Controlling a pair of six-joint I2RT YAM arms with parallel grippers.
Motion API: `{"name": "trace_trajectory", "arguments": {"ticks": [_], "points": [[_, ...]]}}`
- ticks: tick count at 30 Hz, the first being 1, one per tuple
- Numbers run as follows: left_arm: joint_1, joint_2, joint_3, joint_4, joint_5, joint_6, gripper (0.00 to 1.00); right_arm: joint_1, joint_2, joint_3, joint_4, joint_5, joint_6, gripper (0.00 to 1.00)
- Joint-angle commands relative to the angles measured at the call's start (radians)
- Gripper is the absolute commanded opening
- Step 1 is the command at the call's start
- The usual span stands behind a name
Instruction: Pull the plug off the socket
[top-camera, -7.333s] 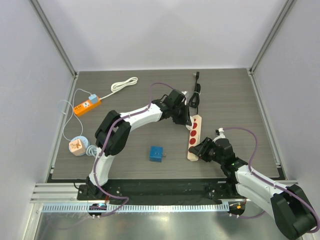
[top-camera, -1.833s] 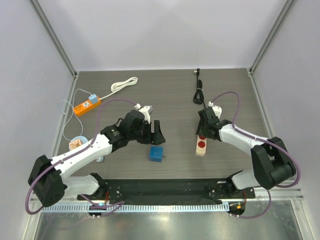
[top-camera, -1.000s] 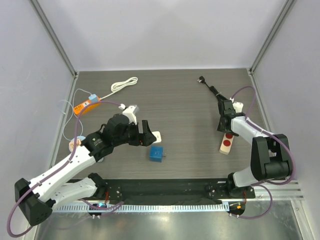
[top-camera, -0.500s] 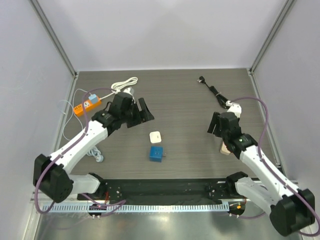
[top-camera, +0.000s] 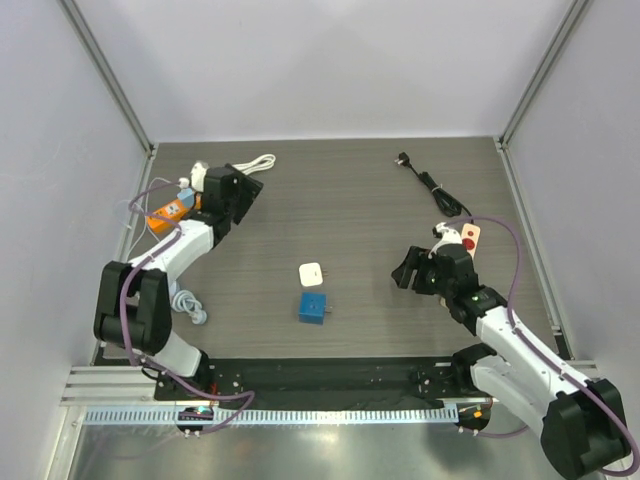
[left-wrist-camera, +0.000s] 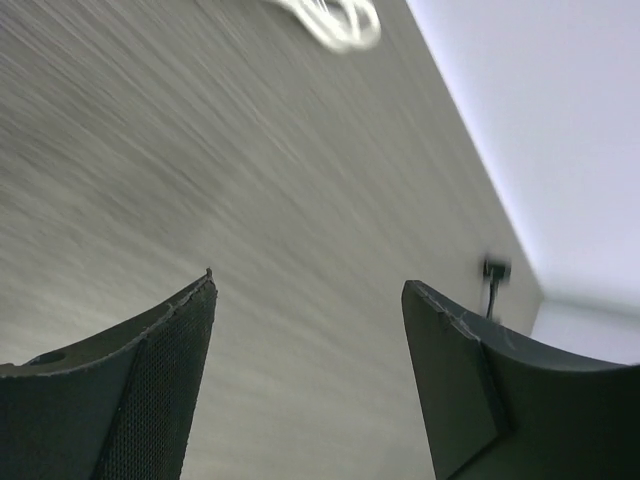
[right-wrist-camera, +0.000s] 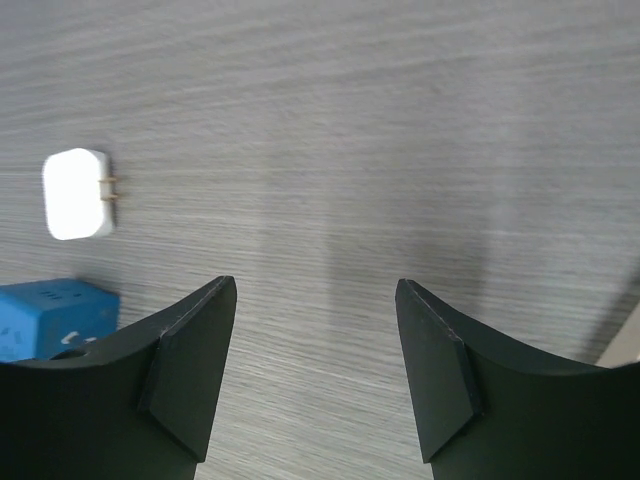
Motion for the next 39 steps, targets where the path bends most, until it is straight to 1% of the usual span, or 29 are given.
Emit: {"name": "trace_trajectory", "arguments": {"ticks": [1,3,4,5,7,9,10,11,12,14,17,21,23,26,29,34,36,39], "points": [[0.046,0.036,-0.048,0.295,-0.202,-0.146,0.75,0.003,-0.054,0.01,0.087,-0.041,-0.017,0.71],[0.083,0.107,-0.008,0.28,-0.21,-0.21,0.71,0.003,-0.06,0.003,0.093,-0.054,-0.017,0.71],[0.093,0.134,0.003,0.269,-0.208,-0.302,0.7,0.004,-0.062,0.001,0.095,-0.064,-0.017,0.7],[0.112,0.157,0.007,0.275,-0.208,-0.341,0.65,0.006,-0.06,-0.006,0.107,-0.074,-0.015,0.71],[0.124,0.228,0.029,0.287,-0.233,-0.425,0.63,0.004,-0.07,-0.019,0.125,-0.11,-0.014,0.71],[0.141,0.28,0.063,0.291,-0.242,-0.439,0.58,0.006,-0.08,-0.026,0.133,-0.113,-0.014,0.7],[0.146,0.323,0.107,0.254,-0.254,-0.448,0.57,0.004,-0.091,-0.026,0.131,-0.105,-0.014,0.71],[0.152,0.344,0.125,0.234,-0.265,-0.453,0.51,0.004,-0.097,-0.025,0.128,-0.099,-0.014,0.7],[0.15,0.357,0.141,0.211,-0.285,-0.455,0.5,0.004,-0.103,-0.026,0.127,-0.096,-0.014,0.71],[0.152,0.388,0.181,0.189,-0.349,-0.426,0.51,0.004,-0.114,-0.034,0.13,-0.1,-0.014,0.7],[0.156,0.429,0.245,0.127,-0.388,-0.424,0.53,0.003,-0.114,-0.034,0.131,-0.108,-0.015,0.7],[0.172,0.47,0.255,0.114,-0.394,-0.496,0.53,0.004,-0.113,-0.036,0.135,-0.116,-0.014,0.71],[0.181,0.484,0.256,0.107,-0.396,-0.508,0.52,0.004,-0.113,-0.037,0.136,-0.117,-0.014,0.71],[0.183,0.492,0.27,0.084,-0.423,-0.501,0.51,0.004,-0.12,-0.039,0.138,-0.114,-0.014,0.71],[0.189,0.512,0.293,0.071,-0.417,-0.482,0.52,0.004,-0.122,-0.04,0.138,-0.114,-0.015,0.71],[0.189,0.558,0.372,0.051,-0.411,-0.409,0.54,0.004,-0.113,-0.043,0.144,-0.119,-0.012,0.71],[0.189,0.57,0.391,0.042,-0.409,-0.407,0.53,0.004,-0.113,-0.045,0.147,-0.116,-0.014,0.7],[0.189,0.588,0.391,0.042,-0.408,-0.43,0.49,0.004,-0.116,-0.045,0.147,-0.116,-0.012,0.71]]}}
